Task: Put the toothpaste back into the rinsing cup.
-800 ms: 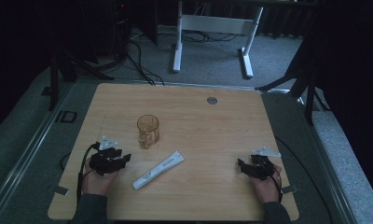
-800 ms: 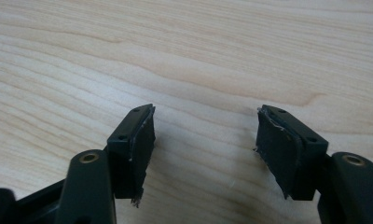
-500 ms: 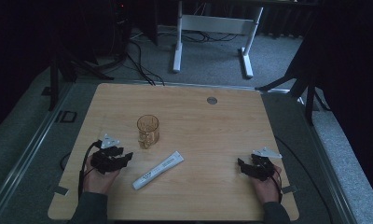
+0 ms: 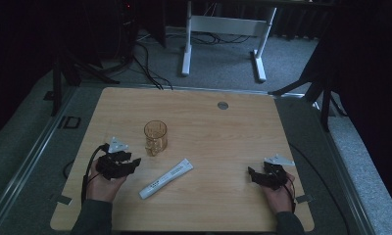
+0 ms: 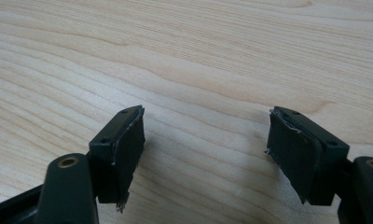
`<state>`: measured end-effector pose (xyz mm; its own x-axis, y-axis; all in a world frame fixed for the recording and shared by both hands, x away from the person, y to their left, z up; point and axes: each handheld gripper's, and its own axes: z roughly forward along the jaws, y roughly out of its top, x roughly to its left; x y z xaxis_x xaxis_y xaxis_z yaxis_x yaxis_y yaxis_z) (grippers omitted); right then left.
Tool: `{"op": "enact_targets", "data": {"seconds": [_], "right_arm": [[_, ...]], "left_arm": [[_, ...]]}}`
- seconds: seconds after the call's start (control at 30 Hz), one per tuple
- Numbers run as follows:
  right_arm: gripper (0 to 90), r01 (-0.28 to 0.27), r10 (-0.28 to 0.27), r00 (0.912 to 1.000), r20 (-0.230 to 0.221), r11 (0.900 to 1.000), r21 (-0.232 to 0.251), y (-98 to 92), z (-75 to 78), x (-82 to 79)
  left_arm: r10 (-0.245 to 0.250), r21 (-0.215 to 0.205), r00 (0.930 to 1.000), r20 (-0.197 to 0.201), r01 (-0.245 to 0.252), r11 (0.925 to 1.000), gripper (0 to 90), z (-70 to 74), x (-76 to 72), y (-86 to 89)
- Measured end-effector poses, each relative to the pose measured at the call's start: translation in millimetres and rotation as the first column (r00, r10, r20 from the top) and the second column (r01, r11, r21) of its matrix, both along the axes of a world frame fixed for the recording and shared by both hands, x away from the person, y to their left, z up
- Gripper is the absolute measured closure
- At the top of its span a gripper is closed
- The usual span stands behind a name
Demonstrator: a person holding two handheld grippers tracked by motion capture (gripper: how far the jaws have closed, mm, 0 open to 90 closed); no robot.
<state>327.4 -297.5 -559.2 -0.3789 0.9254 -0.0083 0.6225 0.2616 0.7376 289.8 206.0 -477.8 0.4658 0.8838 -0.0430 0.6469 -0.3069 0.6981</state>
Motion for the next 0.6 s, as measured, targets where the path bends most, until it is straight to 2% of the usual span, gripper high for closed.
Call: {"op": "enact_targets", "data": {"seconds": [0.6], "right_arm": [[27.1,0.002,-0.002,1.0,-0.001,1.0,0.001,0.1,0.0,0.1]], "left_arm": [[-0.035,0.02,0.9993,-0.015,0.036,0.9992,54.4,6.2,3.6,-15.6]]}}
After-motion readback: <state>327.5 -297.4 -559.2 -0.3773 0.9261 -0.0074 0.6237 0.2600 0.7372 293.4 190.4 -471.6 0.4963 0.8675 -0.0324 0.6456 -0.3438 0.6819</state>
